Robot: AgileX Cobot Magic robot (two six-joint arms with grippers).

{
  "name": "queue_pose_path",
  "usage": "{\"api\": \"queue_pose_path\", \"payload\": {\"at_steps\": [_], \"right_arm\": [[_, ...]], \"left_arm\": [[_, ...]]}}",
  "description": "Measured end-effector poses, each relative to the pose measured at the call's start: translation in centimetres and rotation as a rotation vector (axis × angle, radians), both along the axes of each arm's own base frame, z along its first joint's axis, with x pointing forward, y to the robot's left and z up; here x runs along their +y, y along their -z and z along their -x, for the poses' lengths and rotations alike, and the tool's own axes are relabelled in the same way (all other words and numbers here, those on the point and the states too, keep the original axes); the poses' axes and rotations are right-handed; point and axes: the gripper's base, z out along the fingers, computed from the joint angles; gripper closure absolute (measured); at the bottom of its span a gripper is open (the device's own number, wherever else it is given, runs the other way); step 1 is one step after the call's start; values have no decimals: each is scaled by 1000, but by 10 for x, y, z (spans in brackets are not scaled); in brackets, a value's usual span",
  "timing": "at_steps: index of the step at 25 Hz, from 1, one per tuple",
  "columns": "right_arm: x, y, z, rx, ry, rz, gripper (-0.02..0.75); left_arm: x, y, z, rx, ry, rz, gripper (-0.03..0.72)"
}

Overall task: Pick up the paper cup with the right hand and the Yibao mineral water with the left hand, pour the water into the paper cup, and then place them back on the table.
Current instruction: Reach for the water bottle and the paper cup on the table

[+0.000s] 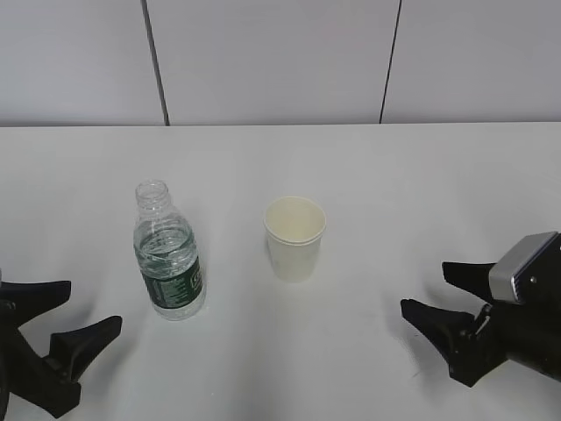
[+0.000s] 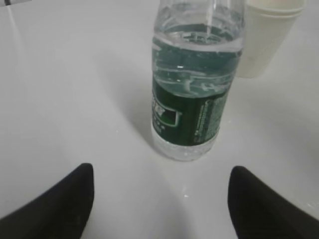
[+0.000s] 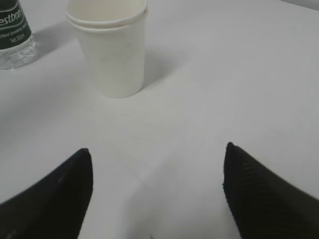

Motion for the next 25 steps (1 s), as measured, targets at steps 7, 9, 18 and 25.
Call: {"api": "queue_pose_path", "payload": {"at_steps": [7, 9, 18, 25], "right_arm": [[3, -2, -9, -38, -49, 9, 78], [3, -2, -10, -42, -53, 9, 78], [4, -3, -11, -46, -57, 8, 78], [4, -3, -11, -47, -57, 8, 78]], "left_arm": [[-9, 3, -16, -16, 77, 3, 92], [-10, 6, -19, 2, 77, 12, 85], [-22, 16, -52, 10, 138, 47, 81], [-38, 22, -73, 3, 194, 76, 81]]}}
